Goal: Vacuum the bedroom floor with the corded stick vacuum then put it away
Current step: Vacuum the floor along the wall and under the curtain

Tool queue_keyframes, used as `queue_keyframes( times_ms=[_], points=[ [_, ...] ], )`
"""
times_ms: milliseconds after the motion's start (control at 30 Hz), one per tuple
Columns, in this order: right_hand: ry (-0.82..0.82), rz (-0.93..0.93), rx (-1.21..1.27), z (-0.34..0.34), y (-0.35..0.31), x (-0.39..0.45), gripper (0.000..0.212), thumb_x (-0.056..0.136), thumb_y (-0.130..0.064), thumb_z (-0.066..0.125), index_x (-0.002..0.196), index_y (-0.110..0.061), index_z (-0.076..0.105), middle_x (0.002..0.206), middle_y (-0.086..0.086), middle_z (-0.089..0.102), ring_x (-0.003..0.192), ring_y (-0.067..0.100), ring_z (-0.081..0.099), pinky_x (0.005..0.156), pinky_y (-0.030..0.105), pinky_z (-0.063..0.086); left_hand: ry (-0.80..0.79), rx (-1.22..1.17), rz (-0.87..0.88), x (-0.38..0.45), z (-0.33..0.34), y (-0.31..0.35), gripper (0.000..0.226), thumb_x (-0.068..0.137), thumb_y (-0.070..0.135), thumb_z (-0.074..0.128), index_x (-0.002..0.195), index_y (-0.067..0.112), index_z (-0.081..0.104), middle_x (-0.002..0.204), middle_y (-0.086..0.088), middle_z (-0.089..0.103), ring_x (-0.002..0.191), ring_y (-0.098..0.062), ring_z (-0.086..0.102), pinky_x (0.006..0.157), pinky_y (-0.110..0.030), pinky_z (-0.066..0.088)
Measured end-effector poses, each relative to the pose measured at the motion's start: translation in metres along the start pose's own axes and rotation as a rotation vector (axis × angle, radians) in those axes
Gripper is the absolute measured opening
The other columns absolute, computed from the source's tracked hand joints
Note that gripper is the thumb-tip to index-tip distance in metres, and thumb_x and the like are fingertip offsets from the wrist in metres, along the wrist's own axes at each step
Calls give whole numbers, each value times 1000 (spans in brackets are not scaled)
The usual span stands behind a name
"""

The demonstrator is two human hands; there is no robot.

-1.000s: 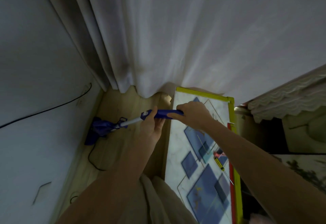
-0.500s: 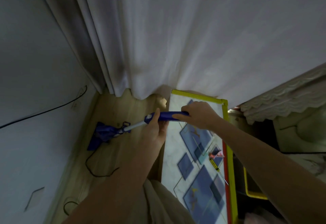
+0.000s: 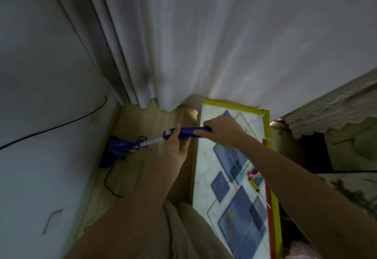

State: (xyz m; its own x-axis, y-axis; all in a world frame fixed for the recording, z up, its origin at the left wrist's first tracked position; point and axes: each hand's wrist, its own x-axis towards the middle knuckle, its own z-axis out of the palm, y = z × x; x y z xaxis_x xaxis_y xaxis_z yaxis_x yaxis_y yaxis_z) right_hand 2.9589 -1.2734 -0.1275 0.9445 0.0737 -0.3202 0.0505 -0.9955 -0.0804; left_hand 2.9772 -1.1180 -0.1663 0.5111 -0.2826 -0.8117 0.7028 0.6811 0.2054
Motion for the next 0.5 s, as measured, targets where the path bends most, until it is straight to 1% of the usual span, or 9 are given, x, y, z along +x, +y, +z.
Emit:
queue_keyframes(
  times_ms=[67, 100, 233, 300, 333, 400, 467, 500],
  points=[
    [19, -17, -26, -5, -2, 7, 61, 93, -66, 27, 85, -18, 62, 60, -3, 49, 55, 15, 51, 55, 27, 39, -2, 2, -3, 1, 1, 8, 22, 93, 11, 61, 109, 4, 47, 92, -13, 62, 83, -24, 63, 70, -36, 55],
    [25, -19, -32, -7, -2, 8, 62, 93, -66, 27, 85, -17, 63, 60, -3, 50, 55, 15, 51, 55, 27, 38, 4, 9, 1, 3, 3, 9, 24, 93, 11, 61, 111, 3, 46, 93, -14, 61, 83, -24, 63, 70, -36, 55],
    [16, -12, -62, -9, 1, 5, 63, 94, -66, 29, 86, -15, 64, 60, -4, 47, 56, 15, 49, 53, 26, 34, 9, 41, 7, 5, 5, 8, 28, 92, 11, 62, 115, 3, 47, 98, -15, 61, 90, -26, 63, 73, -39, 54],
    [17, -9, -87, -14, 7, 0, 61, 94, -65, 30, 86, -15, 63, 60, -4, 45, 56, 15, 47, 51, 27, 30, -17, 51, -6, 3, 10, 3, 23, 93, 11, 61, 111, 3, 49, 99, -16, 61, 91, -26, 63, 79, -38, 53],
    [18, -6, -95, -19, 12, -3, 60, 94, -65, 32, 85, -15, 63, 60, -3, 45, 58, 16, 48, 52, 28, 30, -30, 55, -9, 2, 15, -1, 21, 94, 10, 59, 110, 3, 49, 98, -16, 60, 90, -26, 62, 80, -38, 53],
    [17, 6, -100, -30, 24, -11, 56, 94, -65, 34, 81, -17, 61, 60, -3, 46, 61, 18, 50, 54, 29, 34, -60, 48, -14, 3, 27, -13, 24, 96, 7, 55, 118, 2, 47, 101, -17, 59, 88, -27, 61, 72, -38, 58],
    [16, 25, -105, -36, 36, -21, 56, 93, -65, 34, 78, -18, 59, 60, -4, 46, 63, 18, 51, 56, 30, 38, -76, 32, -32, 3, 37, -25, 33, 97, 5, 53, 128, 3, 45, 112, -20, 57, 95, -30, 60, 62, -38, 59],
    [16, 37, -108, -37, 41, -27, 58, 93, -66, 33, 79, -17, 61, 61, -4, 47, 64, 18, 51, 56, 31, 37, -83, 55, -45, 2, 39, -30, 34, 97, 6, 53, 130, 4, 44, 114, -20, 57, 97, -30, 59, 60, -37, 59]
  ],
)
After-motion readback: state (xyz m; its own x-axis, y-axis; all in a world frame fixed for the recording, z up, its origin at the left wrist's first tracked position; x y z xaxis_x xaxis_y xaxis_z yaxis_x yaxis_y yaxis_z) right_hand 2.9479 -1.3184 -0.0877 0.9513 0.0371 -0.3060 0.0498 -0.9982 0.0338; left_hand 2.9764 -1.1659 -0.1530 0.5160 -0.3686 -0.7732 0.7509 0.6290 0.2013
